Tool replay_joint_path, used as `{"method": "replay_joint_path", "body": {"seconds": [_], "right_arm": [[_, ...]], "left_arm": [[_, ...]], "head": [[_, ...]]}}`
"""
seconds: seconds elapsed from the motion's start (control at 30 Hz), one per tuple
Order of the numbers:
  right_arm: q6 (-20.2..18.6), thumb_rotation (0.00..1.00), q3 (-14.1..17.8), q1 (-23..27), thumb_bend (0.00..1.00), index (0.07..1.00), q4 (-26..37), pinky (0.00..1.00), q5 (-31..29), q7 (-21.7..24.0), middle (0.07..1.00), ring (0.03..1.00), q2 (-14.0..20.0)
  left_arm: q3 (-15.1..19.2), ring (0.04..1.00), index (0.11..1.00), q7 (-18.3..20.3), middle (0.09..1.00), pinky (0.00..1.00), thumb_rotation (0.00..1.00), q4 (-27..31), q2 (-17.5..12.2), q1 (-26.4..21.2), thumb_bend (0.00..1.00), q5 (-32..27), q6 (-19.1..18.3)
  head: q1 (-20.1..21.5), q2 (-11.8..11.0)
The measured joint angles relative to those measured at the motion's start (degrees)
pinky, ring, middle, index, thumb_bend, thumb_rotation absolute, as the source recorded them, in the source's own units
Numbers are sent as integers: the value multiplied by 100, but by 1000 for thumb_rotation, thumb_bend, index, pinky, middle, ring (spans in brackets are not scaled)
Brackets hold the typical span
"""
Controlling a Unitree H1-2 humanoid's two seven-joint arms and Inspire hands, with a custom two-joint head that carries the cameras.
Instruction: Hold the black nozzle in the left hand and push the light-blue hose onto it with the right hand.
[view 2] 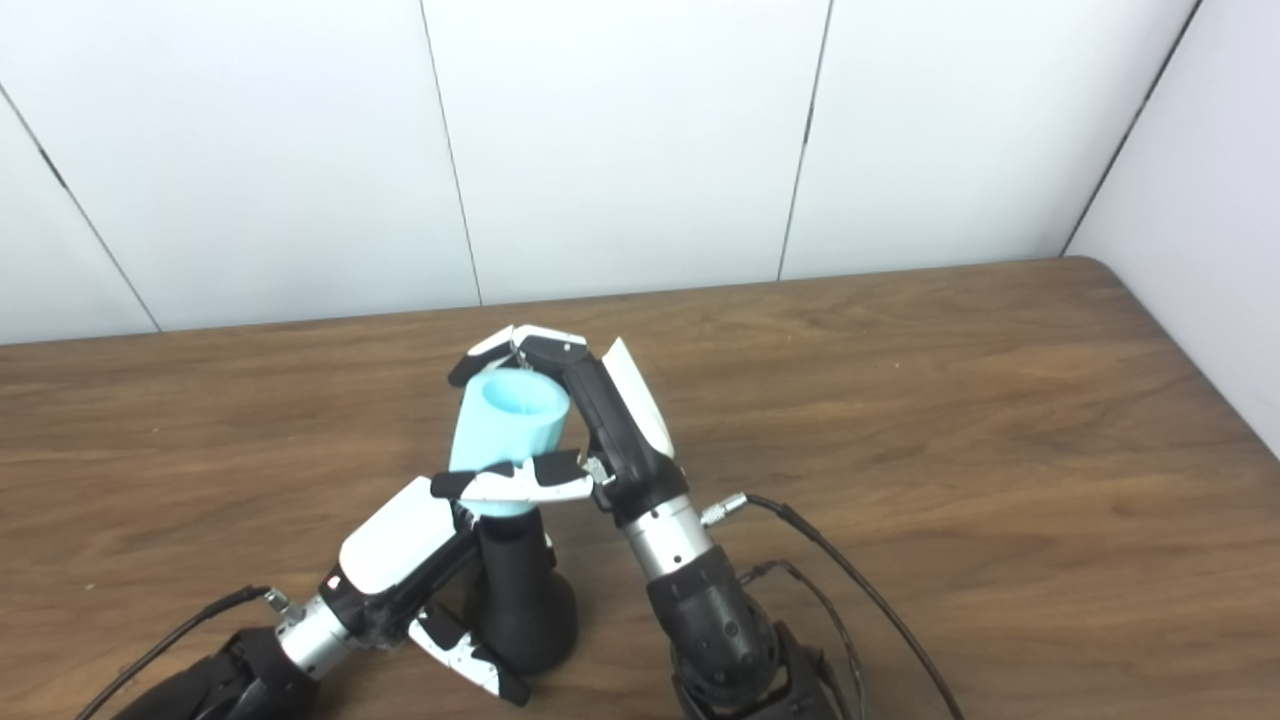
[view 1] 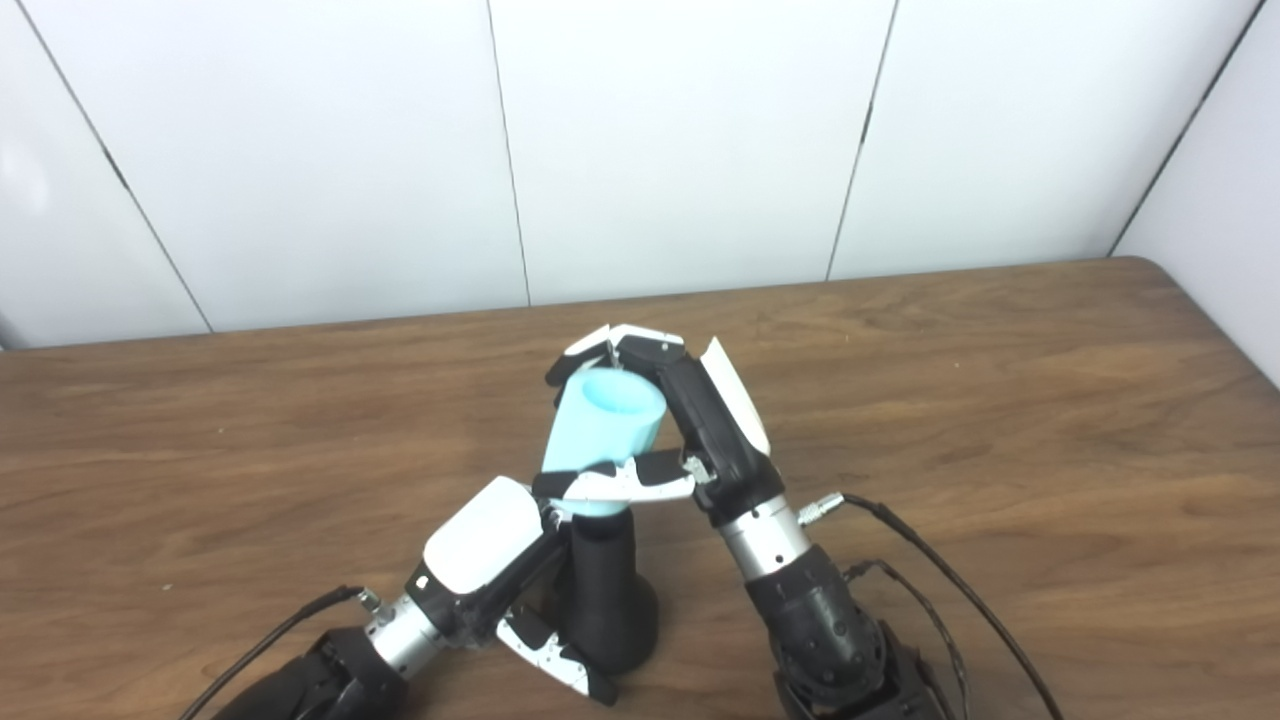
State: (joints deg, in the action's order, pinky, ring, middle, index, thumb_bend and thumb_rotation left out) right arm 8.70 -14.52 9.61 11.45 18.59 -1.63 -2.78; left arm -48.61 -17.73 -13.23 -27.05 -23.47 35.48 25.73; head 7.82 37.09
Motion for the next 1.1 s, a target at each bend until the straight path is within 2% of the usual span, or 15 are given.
{"method": "replay_joint_path", "body": {"seconds": [0.13,0.27,0.4,0.5,0.67,0.73,1.1], "right_arm": [[-6,0,-8,-18,523,525,27,107,19,119,446,180,84],[-35,0,-3,39,526,501,111,219,20,322,471,302,303],[-298,0,64,117,525,514,300,129,0,539,461,208,452],[-528,0,100,191,524,520,434,155,-1,668,458,237,492],[-793,0,97,311,523,525,598,128,-1,855,453,199,558],[-828,0,101,334,523,527,620,108,0,867,450,178,560],[-895,0,98,340,524,519,648,155,-2,939,458,231,571]], "left_arm": [[0,527,466,2,503,407,0,0,8,0,520,39,0],[-1,527,465,2,504,410,0,0,14,-1,520,40,0],[-3,528,465,2,504,419,0,-10,22,-3,520,39,0],[-8,524,465,2,504,412,0,-19,27,-10,520,38,0],[-39,524,465,-2,503,416,0,-35,37,-35,520,32,0],[-44,524,465,-2,503,417,0,-42,38,-39,520,35,0],[-54,518,466,6,502,405,0,-77,95,-72,520,52,0]], "head": [[18,9],[18,9],[44,0],[44,0],[62,-35],[44,-53],[35,-35]]}}
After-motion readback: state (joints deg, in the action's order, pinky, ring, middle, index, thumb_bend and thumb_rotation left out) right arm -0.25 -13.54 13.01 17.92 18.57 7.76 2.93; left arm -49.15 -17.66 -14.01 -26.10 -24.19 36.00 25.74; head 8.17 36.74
